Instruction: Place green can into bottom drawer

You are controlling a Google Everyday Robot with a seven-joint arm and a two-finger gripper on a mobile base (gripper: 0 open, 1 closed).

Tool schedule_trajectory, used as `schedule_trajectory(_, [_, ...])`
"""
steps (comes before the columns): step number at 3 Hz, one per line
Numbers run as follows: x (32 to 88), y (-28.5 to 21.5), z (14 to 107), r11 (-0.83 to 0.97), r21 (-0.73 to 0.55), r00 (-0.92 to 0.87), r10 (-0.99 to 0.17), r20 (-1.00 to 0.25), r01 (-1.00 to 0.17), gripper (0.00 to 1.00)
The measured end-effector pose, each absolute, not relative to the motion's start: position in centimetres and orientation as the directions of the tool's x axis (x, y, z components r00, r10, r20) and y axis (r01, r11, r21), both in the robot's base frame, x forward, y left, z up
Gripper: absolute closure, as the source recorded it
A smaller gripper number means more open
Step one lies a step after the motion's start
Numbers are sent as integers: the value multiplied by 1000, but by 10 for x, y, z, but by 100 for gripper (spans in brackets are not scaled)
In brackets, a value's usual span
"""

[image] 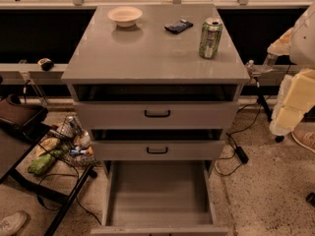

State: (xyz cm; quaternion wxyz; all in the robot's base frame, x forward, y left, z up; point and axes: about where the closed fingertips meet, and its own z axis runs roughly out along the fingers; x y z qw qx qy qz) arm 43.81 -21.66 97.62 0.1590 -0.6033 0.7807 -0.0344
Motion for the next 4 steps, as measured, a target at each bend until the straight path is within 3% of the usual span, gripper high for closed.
schedule_trajectory(1, [441,-217,976,274,-251,-222,-951,-216,-928,0])
schedule_trajectory(2, [469,-221,972,326,-303,-227,-920,-319,-895,0])
schedule_trajectory(3, [525,-233,969,412,-341,-196,-832,-519,-845,0])
schedule_trajectory(4, [601,-227,969,517,-324,-126,-658,-742,-793,0])
